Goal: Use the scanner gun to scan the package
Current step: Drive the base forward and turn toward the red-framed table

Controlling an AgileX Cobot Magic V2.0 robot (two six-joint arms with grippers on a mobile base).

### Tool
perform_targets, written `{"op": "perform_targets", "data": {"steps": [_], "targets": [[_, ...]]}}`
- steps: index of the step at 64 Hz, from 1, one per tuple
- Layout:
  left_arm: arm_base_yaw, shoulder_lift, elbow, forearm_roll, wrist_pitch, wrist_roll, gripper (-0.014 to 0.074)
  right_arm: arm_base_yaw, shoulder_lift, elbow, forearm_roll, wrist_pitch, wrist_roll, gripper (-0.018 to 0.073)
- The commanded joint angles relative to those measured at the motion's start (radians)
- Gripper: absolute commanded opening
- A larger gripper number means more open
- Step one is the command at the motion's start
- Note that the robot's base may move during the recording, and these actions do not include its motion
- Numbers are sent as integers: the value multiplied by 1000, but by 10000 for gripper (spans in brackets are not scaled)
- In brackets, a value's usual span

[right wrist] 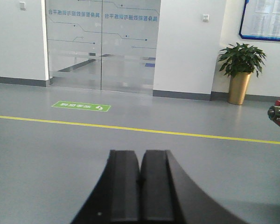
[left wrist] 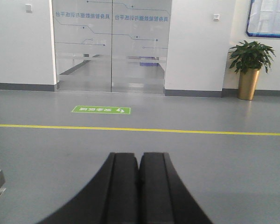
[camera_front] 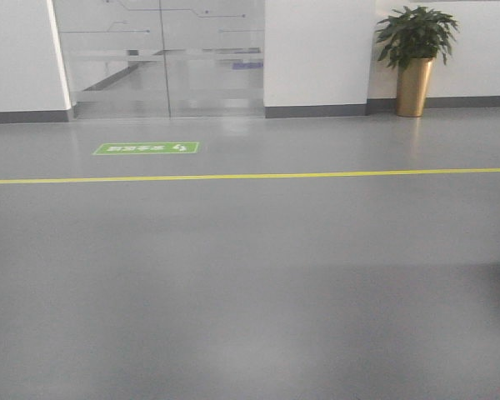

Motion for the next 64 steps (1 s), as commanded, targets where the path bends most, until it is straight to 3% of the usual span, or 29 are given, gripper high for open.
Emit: {"op": "perform_targets", "data": {"steps": [1,64], "targets": [[2,-3,-3,-1,-17,5,-111,-5,-4,1,6,-16,-6,-169],[2,-3,-3,-1,-17,5,-111,-5,-4,1,6,-16,-6,-169]]}}
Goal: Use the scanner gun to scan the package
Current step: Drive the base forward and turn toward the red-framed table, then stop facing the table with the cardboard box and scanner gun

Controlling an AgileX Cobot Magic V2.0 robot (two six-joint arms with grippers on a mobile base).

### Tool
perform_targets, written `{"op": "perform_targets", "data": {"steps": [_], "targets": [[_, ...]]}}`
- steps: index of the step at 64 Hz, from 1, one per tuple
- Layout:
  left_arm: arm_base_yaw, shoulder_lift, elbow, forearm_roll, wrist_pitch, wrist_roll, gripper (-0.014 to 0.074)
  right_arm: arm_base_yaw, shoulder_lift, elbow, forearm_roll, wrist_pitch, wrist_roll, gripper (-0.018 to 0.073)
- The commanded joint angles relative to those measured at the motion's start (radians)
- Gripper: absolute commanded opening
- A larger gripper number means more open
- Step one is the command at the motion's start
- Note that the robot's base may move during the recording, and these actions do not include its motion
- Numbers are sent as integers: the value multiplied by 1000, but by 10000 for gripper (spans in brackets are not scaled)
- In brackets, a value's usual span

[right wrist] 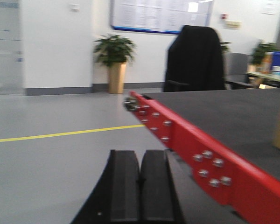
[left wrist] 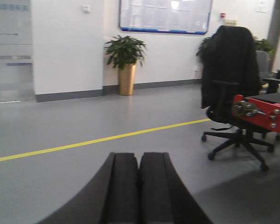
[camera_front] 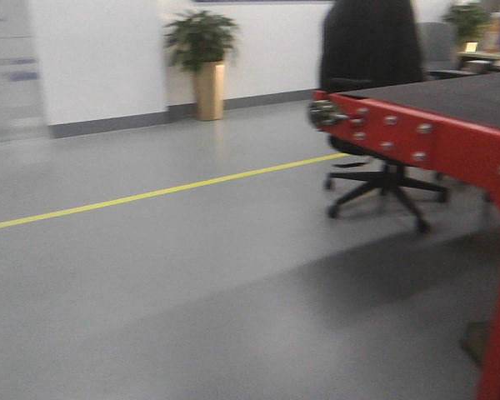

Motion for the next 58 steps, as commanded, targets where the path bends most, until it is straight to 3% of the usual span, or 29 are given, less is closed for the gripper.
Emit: {"op": "perform_targets", "data": {"steps": [1,58], "targets": [[2,-3,-3,-1,-17,5,-111,-5,-4,1,6,-16,-6,-169],[2,-3,-3,-1,-17,5,-111,-5,-4,1,6,-16,-6,-169]]}}
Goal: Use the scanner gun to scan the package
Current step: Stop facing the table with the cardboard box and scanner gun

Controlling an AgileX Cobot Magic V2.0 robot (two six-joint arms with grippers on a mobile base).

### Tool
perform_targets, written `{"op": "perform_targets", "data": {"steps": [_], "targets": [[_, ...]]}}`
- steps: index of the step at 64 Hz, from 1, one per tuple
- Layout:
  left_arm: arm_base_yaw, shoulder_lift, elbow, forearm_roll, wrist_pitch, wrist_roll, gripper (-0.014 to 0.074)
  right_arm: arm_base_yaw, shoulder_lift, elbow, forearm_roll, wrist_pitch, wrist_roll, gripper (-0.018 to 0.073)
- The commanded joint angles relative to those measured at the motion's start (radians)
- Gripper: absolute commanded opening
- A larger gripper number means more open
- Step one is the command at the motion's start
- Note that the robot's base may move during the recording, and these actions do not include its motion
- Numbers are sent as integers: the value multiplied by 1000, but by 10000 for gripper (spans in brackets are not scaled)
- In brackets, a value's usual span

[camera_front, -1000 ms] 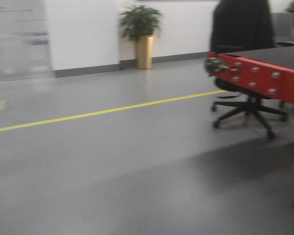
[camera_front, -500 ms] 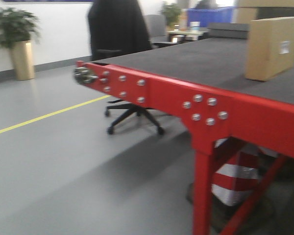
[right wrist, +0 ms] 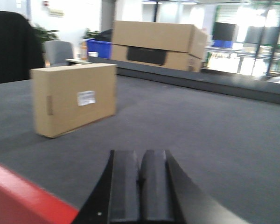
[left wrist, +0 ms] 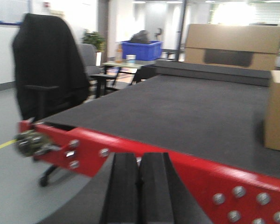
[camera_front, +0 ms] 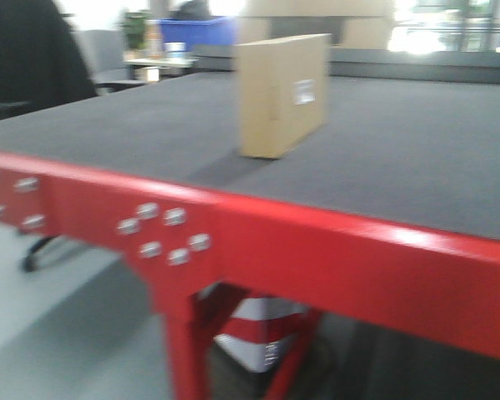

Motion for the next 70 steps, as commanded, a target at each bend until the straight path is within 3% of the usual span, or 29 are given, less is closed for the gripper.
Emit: {"op": "perform_targets", "data": {"steps": [1,70], "targets": [[2,-3,-3,-1,-17,5,-111,-5,-4,1,6,-16,-6,-169],[2,-3,-3,-1,-17,5,-111,-5,-4,1,6,-16,-6,-169]]}}
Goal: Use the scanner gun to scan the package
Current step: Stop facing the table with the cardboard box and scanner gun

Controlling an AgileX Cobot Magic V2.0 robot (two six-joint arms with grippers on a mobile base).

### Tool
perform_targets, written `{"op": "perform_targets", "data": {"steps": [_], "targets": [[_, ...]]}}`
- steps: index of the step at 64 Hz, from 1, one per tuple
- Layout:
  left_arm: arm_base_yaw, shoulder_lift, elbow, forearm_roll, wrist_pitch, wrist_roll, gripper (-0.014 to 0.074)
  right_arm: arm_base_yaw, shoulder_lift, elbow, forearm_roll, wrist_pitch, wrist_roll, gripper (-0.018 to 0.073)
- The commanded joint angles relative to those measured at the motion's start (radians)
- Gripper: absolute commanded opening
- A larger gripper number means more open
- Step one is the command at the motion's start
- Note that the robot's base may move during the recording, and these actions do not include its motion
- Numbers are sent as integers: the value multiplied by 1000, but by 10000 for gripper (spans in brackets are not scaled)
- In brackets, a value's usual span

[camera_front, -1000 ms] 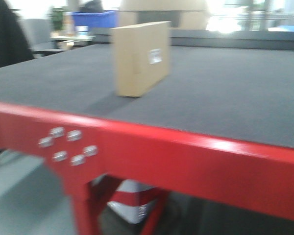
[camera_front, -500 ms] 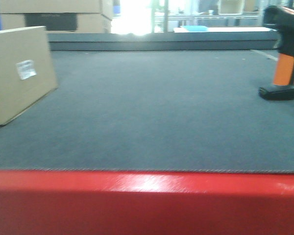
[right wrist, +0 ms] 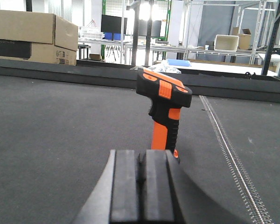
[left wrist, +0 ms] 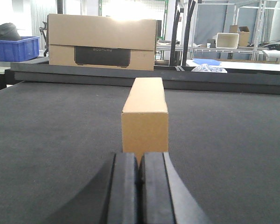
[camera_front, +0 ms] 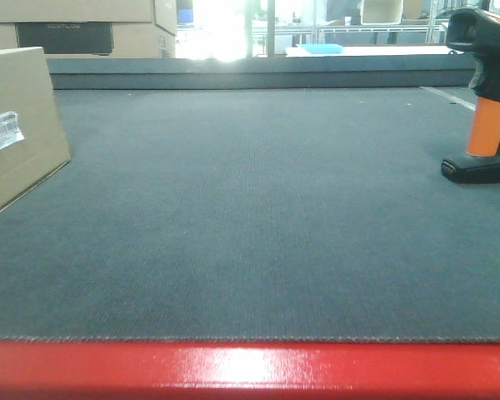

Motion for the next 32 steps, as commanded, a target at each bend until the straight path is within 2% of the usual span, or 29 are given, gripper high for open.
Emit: {"op": "perform_targets", "data": {"steps": [1,32], "targets": [[2,-3,-3,-1,-17,5,-111,-5,-4,1,6,-16,-6,-169],[2,-3,-3,-1,-17,5,-111,-5,-4,1,6,-16,-6,-169]]}}
